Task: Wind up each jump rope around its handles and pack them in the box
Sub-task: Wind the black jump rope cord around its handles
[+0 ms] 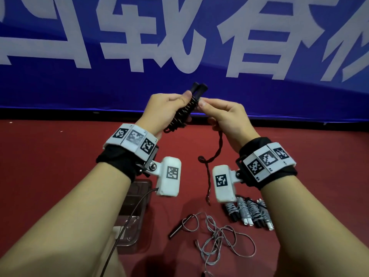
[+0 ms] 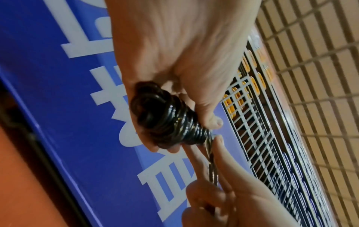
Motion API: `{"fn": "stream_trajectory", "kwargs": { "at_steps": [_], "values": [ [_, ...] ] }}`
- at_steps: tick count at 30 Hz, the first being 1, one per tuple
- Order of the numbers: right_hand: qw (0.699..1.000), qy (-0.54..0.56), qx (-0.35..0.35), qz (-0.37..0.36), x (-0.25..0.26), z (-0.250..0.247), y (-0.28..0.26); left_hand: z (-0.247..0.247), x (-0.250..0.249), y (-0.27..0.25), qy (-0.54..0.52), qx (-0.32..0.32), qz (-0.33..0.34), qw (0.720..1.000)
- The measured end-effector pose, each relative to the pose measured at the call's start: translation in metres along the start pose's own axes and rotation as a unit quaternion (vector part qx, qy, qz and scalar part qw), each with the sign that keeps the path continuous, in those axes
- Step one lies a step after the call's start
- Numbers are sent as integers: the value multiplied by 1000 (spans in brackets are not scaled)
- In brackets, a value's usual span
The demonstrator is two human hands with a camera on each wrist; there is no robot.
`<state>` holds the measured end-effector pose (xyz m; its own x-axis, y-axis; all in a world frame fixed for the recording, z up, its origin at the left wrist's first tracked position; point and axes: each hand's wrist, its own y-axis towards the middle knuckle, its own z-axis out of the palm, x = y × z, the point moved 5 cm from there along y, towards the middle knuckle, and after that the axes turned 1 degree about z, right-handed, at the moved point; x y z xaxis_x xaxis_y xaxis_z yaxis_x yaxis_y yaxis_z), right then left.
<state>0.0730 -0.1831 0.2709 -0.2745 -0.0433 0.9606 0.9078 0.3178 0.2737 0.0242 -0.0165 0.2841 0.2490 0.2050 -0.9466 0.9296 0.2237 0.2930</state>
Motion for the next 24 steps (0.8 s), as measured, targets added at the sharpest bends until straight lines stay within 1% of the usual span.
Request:
{"fn": "stream_trajectory", "kwargs": {
  "at_steps": [2, 5, 7, 9, 10, 11, 12, 13, 14, 15, 16, 17, 18, 19, 20, 22, 24],
  "values": [
    [1000, -7, 22, -12, 4, -1, 2, 0, 1, -1, -60, -8, -41, 997],
    [999, 28, 44, -12, 2, -2, 6, 8, -1, -6, -147, 14, -100, 984],
    [996, 30, 84, -14, 3, 1, 7, 17, -4, -12, -204, 42, -139, 968],
    [988, 50, 146, -11, 6, 8, 3, 25, -5, -19, -263, 79, -183, 944],
    [984, 61, 164, -9, 7, 10, 2, 27, -6, -22, -286, 95, -201, 932],
    [983, 69, 169, -8, 8, 11, 1, 29, -5, -23, -298, 108, -213, 924],
    [984, 72, 161, -9, 8, 10, 1, 29, -5, -24, -296, 120, -220, 922],
    [987, 74, 144, -11, 8, 8, 1, 30, -4, -24, -280, 128, -221, 925],
    [990, 76, 118, -13, 7, 5, 2, 30, -4, -22, -246, 125, -210, 938],
    [993, 77, 85, -12, 5, 3, 3, 29, -4, -19, -196, 107, -182, 957],
    [996, 77, 50, -10, 4, 0, 3, 27, -5, -14, -138, 74, -141, 977],
    [997, 75, 17, -6, 2, -3, 4, 25, -7, -11, -82, 37, -93, 992],
    [997, 75, -10, 0, 0, -4, 5, 23, -9, -10, -37, 9, -49, 998],
    [997, 76, -31, 7, -1, -5, 5, 23, -10, -9, -9, 0, -17, 1000],
    [996, 74, -48, 12, -2, -6, 6, 23, -10, -8, 11, 4, 2, 1000],
    [996, 53, -68, 18, -4, -6, 7, 23, -6, -6, 42, 22, 15, 999],
    [997, 38, -69, 22, -5, -6, 7, 22, -1, -4, 54, 26, 11, 998]
  ]
}}
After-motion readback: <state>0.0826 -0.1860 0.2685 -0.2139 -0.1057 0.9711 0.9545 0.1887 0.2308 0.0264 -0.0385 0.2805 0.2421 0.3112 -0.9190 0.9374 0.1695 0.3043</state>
